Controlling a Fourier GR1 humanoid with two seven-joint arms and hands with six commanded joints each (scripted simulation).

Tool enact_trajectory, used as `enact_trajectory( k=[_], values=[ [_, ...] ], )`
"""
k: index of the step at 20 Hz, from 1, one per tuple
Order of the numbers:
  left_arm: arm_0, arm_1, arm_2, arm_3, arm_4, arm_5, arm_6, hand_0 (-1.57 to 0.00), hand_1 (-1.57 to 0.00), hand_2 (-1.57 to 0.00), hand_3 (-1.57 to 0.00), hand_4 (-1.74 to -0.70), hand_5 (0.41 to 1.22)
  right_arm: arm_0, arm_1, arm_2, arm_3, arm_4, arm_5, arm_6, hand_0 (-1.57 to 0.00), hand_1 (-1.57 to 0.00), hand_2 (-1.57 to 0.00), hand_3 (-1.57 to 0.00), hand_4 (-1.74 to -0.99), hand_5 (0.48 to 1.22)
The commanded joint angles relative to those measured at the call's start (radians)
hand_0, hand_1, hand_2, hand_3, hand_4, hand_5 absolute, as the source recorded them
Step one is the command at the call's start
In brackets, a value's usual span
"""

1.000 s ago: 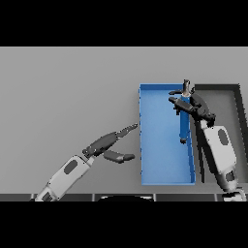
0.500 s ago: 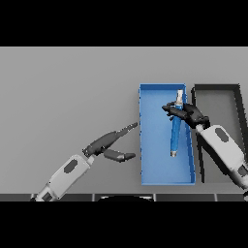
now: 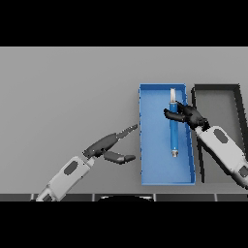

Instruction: Pick up the blue pipe and place it into the blue bin.

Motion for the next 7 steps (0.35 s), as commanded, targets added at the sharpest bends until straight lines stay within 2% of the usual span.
enact_trajectory(
  k=[1,7],
  values=[
    [0.0,0.009,0.006,-0.002,0.006,-0.004,0.0,0.0,0.0,0.0,0.0,-0.83,0.471,0.003,-0.006,-0.003,-0.004,-0.001,0.004,-0.006,-0.03,-0.02,-0.02,-0.01,-1.182,0.789],
    [0.0,0.022,0.003,-0.005,-0.008,-0.003,-0.005,0.0,0.0,0.0,0.0,-0.83,0.474,0.002,0.002,0.004,-0.01,0.01,-0.003,-0.02,-0.02,-0.01,-0.01,-0.01,-1.186,0.769]
  ],
)
